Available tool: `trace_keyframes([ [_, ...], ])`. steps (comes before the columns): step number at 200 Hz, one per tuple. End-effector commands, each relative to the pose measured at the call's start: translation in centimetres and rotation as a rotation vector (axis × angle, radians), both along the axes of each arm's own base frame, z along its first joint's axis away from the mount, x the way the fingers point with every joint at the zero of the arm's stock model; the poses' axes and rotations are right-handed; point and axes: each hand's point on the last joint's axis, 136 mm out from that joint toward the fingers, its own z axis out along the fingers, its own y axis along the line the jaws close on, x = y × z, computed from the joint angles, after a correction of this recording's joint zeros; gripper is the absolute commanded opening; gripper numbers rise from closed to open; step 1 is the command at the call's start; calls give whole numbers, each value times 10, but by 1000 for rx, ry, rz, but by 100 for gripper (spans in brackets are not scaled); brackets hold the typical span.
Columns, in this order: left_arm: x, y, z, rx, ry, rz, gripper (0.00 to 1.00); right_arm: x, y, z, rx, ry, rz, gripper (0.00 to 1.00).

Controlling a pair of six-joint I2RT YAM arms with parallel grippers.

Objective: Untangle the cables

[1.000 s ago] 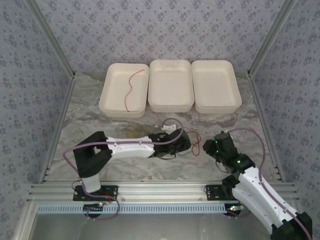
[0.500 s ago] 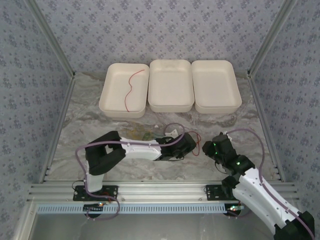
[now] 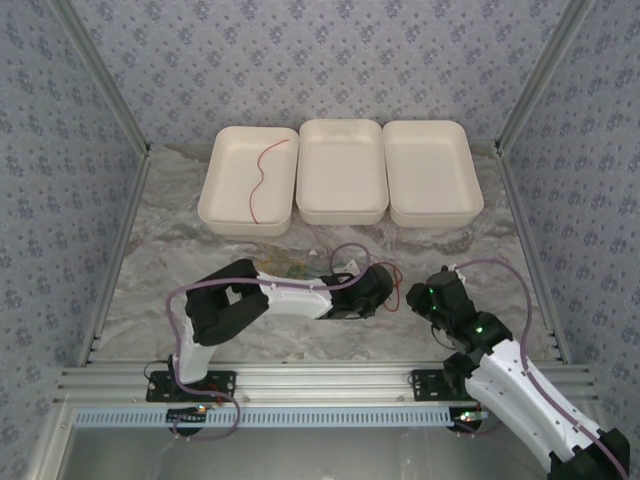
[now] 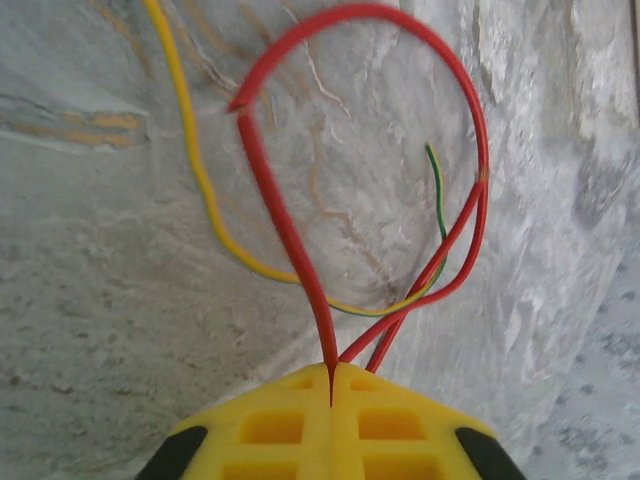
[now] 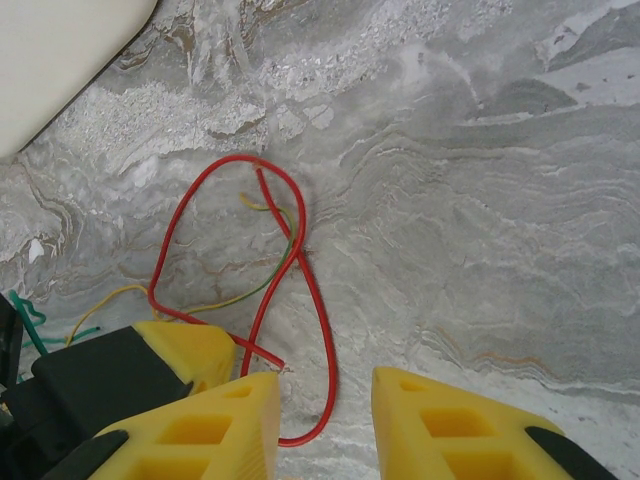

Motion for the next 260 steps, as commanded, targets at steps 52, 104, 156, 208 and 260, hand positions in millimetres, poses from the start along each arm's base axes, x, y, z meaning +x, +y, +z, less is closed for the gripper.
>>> trace_keyframes([
  [52, 18, -19, 76, -94, -206, -106, 0, 2, -4, 15, -10, -34, -19, 31],
  [104, 27, -25, 146, -218, -350, -194, 0, 5, -2, 39, 20, -88, -12, 31],
  [156, 31, -25, 210, -391, -455, -282, 0, 11, 6, 63, 92, -156, 12, 31],
  [208, 30, -15, 262, -503, -535, -352, 0, 18, 16, 76, 202, -192, 44, 28],
  [260, 31, 5, 283, -575, -542, -333, 0, 48, 18, 78, 370, -299, 38, 25],
])
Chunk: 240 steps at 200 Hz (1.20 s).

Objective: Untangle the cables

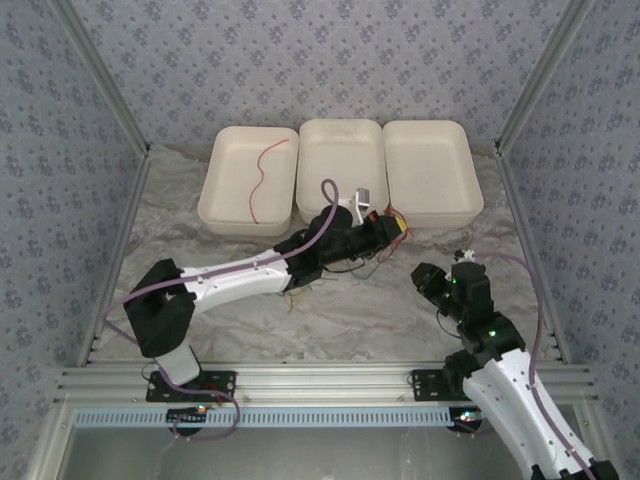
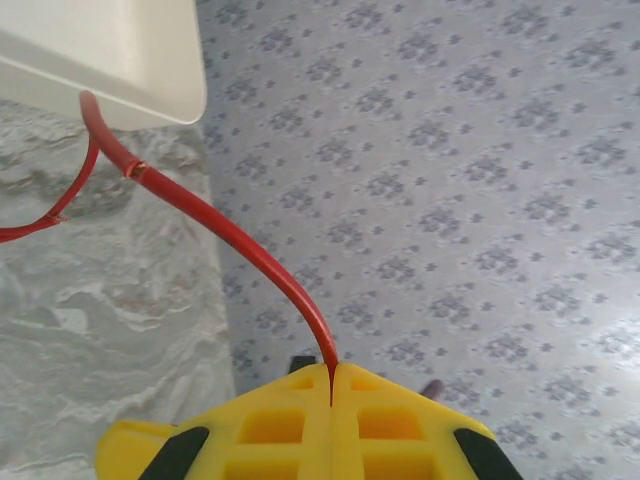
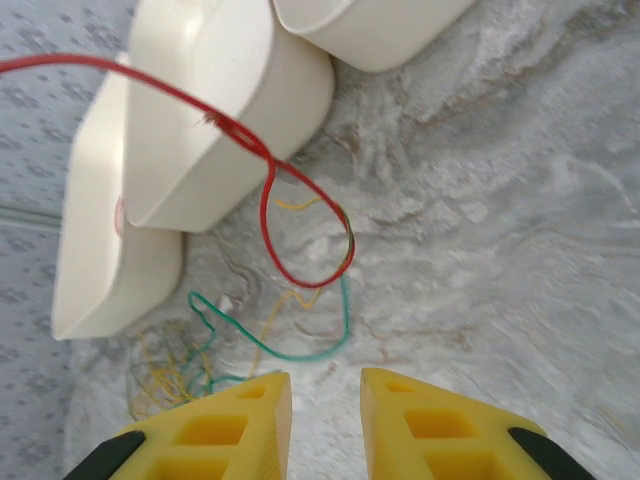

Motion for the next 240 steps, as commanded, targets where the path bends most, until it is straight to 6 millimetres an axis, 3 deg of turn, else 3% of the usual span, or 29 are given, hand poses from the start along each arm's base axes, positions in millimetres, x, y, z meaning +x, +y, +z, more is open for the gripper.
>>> trace_keyframes([
  [1, -6, 10, 36, -97, -49, -32, 0, 17, 13, 9, 122, -97, 64, 25],
  [35, -9, 20, 47, -99, -50, -49, 0, 37, 11, -14, 189, -15, 74, 23],
  [67, -13, 33, 52, -96, -74, -57, 0, 51, 25, 5, 291, -30, 138, 26],
  [97, -11, 48, 57, -92, -72, -47, 0, 51, 36, 18, 224, -68, 215, 27],
  [136, -10, 59, 62, -83, -63, -47, 0, 53, 61, 24, 55, -157, 410, 21],
  [187, -12, 70, 60, -64, -52, -40, 0, 52, 88, 40, -243, -381, 561, 37],
  [240, -13, 82, 65, -53, -57, -29, 0, 71, 93, 24, -328, -386, 542, 39],
])
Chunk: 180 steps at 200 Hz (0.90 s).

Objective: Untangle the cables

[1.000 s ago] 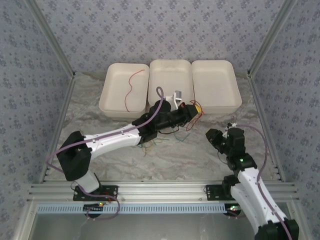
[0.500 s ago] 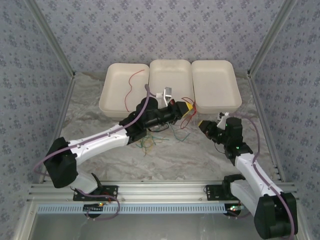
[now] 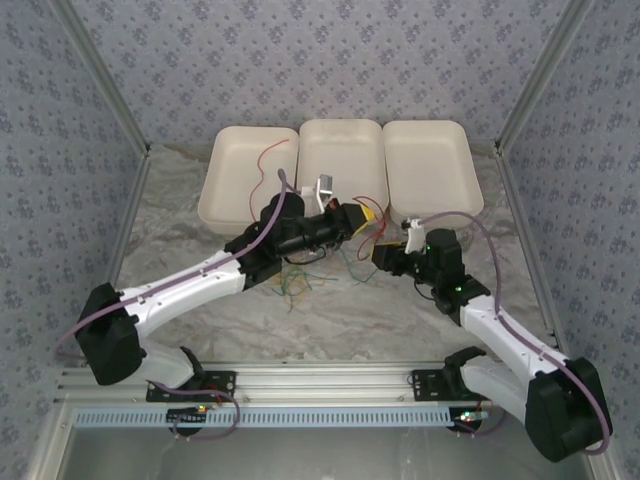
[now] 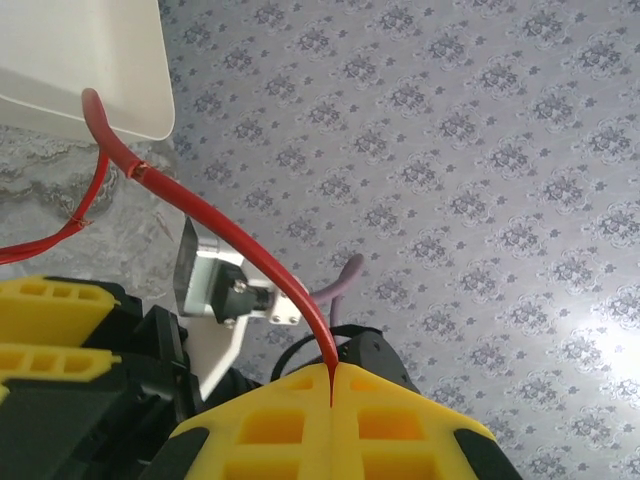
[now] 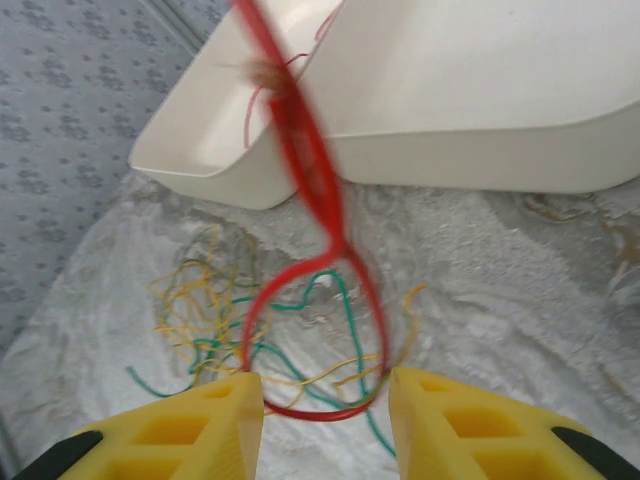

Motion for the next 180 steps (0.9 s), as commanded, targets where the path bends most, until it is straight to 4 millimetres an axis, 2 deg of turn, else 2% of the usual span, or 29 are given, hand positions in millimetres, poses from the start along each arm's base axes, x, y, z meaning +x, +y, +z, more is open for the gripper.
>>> trace_keyframes([
  [1, -6, 10, 19, -16, -46, -12, 0, 17, 1, 10, -59, -99, -15, 39],
  [16, -8, 12, 20, -13, -50, -12, 0, 18, 8, 8, -69, -110, 7, 37],
  [52, -6, 17, 18, -5, -46, -4, 0, 17, 28, 20, -37, -152, 70, 32],
  [111, -8, 22, 21, -9, -42, -3, 0, 30, 32, 24, -67, -186, 48, 30],
  [141, -11, 28, 22, -1, -46, 5, 0, 37, 44, 24, -66, -179, 75, 24],
  [180, -11, 29, 21, 5, -42, 7, 0, 40, 50, 24, -61, -187, 82, 16],
])
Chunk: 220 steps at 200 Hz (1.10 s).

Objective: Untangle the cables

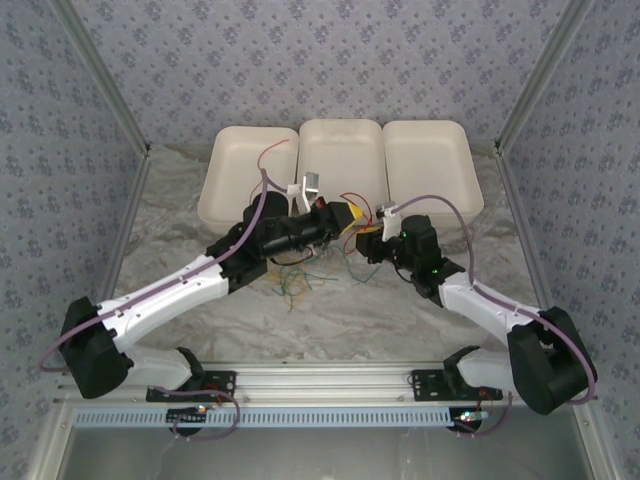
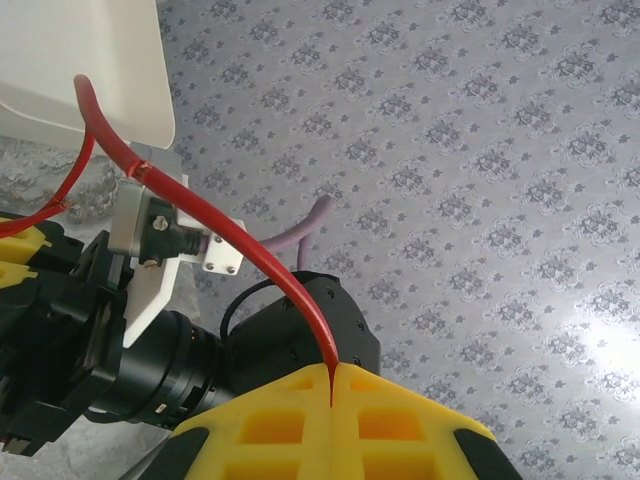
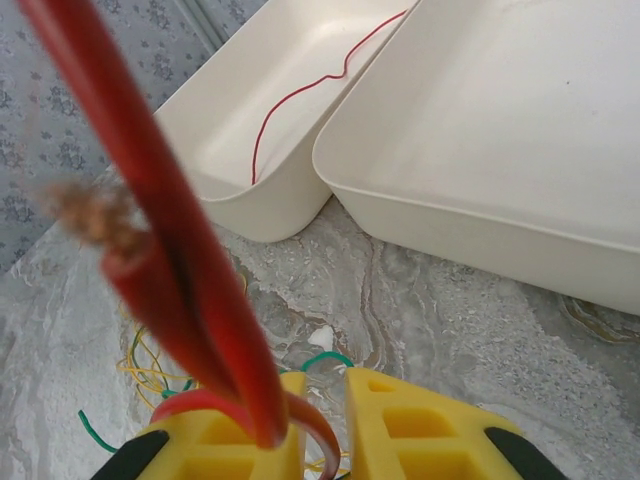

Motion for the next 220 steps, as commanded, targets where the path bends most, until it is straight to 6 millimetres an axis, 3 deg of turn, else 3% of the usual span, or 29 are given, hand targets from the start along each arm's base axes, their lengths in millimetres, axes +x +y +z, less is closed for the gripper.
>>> trace_keyframes([
  [1, -4, 6, 7, -2, -27, -8, 0, 7, 6, 18, 18, -64, 7, 15],
  [32, -3, 10, 8, -1, -27, 2, 0, 6, 10, 26, 37, -75, 19, 0],
  [78, 8, 41, 18, -10, -38, 71, 0, 4, 0, 19, -3, -45, -32, 0],
  [124, 19, 85, 54, -42, -79, 140, 0, -6, -4, -4, -188, -12, -41, 0],
  [166, 26, 100, 79, -49, -102, 146, 0, -14, -9, -14, -363, -24, -68, 0],
  [197, 23, 114, 81, -32, -112, 176, 0, -7, -31, -7, -282, 23, -178, 0],
  [220, 15, 130, 63, 16, -99, 218, 0, 0, -53, 10, -107, 55, -270, 0],
])
